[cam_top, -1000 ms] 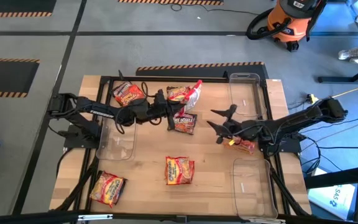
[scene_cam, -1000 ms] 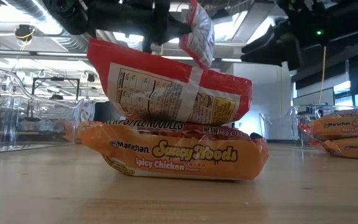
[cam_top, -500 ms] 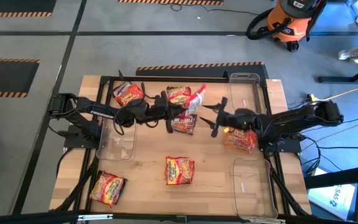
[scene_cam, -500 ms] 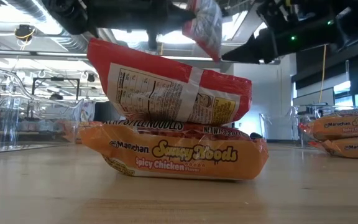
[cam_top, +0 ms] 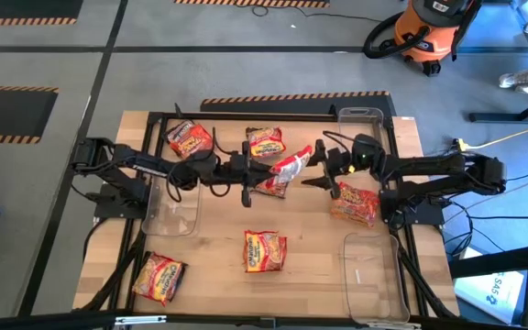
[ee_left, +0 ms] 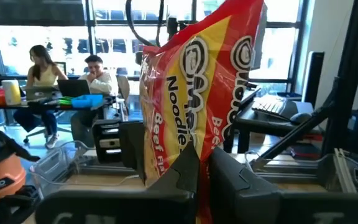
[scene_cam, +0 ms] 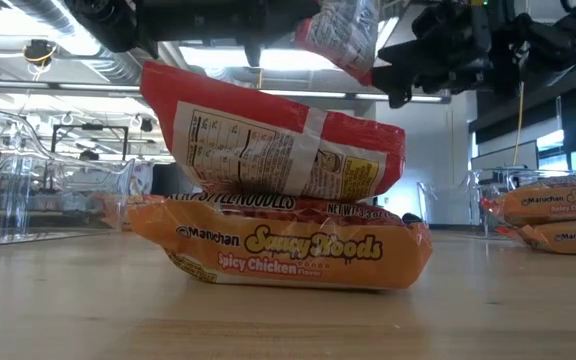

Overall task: Sort Maruchan noodles
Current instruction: Put the red noodle pack into the middle transparent bin

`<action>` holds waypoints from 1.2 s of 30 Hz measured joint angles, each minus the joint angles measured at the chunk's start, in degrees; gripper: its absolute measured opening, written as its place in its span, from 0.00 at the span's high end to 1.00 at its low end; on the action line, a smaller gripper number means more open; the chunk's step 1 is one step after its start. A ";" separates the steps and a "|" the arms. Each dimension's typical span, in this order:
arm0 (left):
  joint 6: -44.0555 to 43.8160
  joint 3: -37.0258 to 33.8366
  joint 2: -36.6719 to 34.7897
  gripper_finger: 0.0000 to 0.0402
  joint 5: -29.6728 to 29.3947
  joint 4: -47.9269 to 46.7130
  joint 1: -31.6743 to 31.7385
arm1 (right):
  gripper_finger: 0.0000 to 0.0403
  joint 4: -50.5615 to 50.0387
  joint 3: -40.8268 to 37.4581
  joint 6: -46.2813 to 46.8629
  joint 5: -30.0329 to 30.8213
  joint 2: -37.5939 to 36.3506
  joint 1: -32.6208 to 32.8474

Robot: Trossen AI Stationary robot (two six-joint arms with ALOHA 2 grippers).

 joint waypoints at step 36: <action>-1.06 0.00 -2.59 0.75 2.82 -5.85 1.45 | 0.86 9.33 3.82 -3.85 4.66 5.66 5.33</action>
